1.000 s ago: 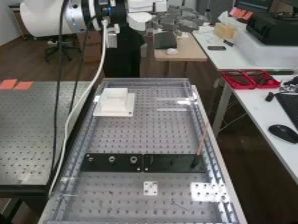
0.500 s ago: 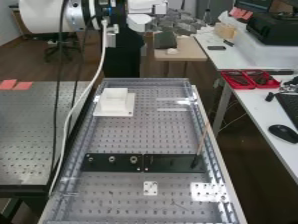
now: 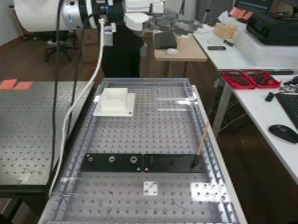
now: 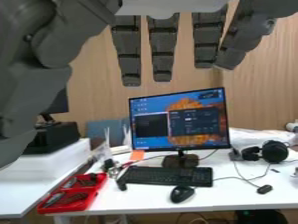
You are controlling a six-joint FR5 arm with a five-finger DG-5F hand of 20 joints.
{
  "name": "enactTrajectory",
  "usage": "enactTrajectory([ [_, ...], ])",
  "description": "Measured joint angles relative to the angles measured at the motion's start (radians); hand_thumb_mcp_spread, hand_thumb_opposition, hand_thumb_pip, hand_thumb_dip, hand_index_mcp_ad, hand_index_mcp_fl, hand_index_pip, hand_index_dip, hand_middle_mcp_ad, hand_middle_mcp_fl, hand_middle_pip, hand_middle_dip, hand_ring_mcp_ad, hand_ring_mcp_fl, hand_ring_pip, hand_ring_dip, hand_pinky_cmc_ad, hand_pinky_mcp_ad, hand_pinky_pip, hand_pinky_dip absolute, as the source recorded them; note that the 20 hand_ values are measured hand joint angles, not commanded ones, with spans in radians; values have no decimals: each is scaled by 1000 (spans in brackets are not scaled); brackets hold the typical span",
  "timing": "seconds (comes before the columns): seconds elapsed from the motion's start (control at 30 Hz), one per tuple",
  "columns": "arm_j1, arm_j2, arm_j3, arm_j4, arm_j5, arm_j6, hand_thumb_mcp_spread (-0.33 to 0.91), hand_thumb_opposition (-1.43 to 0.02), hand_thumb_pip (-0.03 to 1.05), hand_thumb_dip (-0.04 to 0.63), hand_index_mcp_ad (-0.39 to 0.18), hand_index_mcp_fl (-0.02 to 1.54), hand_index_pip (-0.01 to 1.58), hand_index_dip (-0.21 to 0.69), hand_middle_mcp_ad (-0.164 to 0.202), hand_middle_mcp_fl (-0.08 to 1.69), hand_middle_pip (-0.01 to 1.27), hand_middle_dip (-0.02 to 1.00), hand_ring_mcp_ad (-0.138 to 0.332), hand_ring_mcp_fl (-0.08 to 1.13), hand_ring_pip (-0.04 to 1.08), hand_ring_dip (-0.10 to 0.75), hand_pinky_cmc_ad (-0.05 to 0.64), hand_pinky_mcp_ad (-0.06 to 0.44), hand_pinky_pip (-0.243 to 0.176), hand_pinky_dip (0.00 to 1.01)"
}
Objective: Grab the drill bit and place it in the clear container
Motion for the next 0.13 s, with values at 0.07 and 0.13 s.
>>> enactTrajectory([
  [0.07,1,0,0,-2,-2,-1,234,-728,246,35,-38,374,72,260,87,204,138,187,251,79,117,56,325,215,-61,190],
  [0.13,1,0,0,-5,3,-1,234,-728,234,35,-38,374,72,260,87,204,138,187,248,79,117,56,325,215,-61,190],
])
